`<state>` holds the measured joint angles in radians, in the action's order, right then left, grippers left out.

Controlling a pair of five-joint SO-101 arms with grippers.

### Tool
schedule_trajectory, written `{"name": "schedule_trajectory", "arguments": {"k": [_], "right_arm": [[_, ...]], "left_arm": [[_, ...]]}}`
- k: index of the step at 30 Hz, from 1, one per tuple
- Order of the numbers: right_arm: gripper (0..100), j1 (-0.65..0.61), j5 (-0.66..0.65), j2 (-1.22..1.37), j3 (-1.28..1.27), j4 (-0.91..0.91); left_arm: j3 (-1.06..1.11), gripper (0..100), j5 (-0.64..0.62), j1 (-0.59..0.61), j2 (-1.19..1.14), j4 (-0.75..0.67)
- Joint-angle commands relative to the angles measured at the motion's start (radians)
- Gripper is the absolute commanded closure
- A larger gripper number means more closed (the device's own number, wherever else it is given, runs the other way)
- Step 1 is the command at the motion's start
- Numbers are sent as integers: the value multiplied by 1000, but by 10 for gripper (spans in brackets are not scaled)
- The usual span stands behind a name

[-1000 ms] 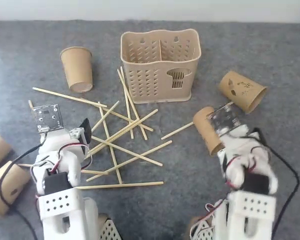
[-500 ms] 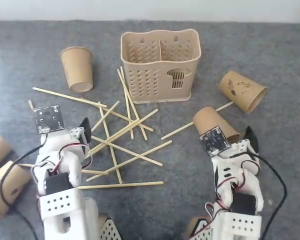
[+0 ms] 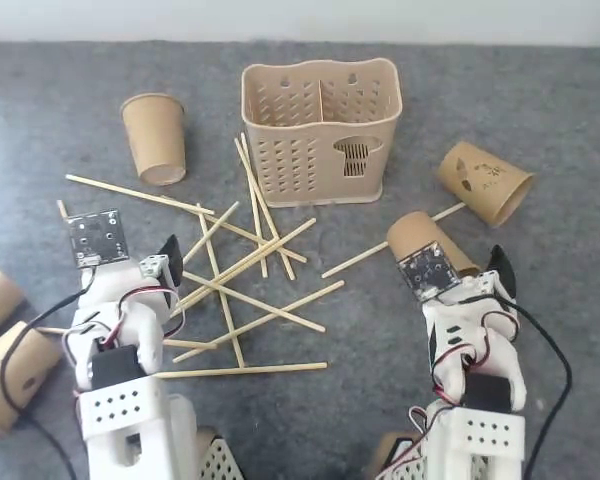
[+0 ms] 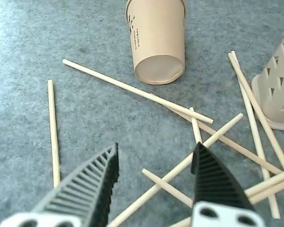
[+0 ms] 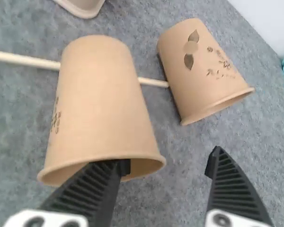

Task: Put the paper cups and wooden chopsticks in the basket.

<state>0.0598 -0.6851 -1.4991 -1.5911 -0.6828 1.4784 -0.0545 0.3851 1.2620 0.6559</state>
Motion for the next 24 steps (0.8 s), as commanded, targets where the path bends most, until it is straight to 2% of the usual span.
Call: {"name": "schedule_trajectory", "arguments": {"k": [1, 7, 10, 16, 21, 24], "right_arm": [[731, -36, 41, 222, 227, 25], [731, -53, 110, 699, 537, 31], [732, -51, 167, 823, 628, 33], [761, -59, 299, 863, 712, 25], [996, -59, 310, 871, 756, 22], [963, -58, 310, 872, 802, -44]], "left_arm": [[-8, 765, 6, 8, 17, -26], [-2, 765, 8, 9, 17, -26], [-1, 765, 11, 6, 17, -28], [1, 765, 12, 2, 17, -29], [1, 765, 12, 2, 17, -29], [1, 765, 12, 2, 17, -29]]}}
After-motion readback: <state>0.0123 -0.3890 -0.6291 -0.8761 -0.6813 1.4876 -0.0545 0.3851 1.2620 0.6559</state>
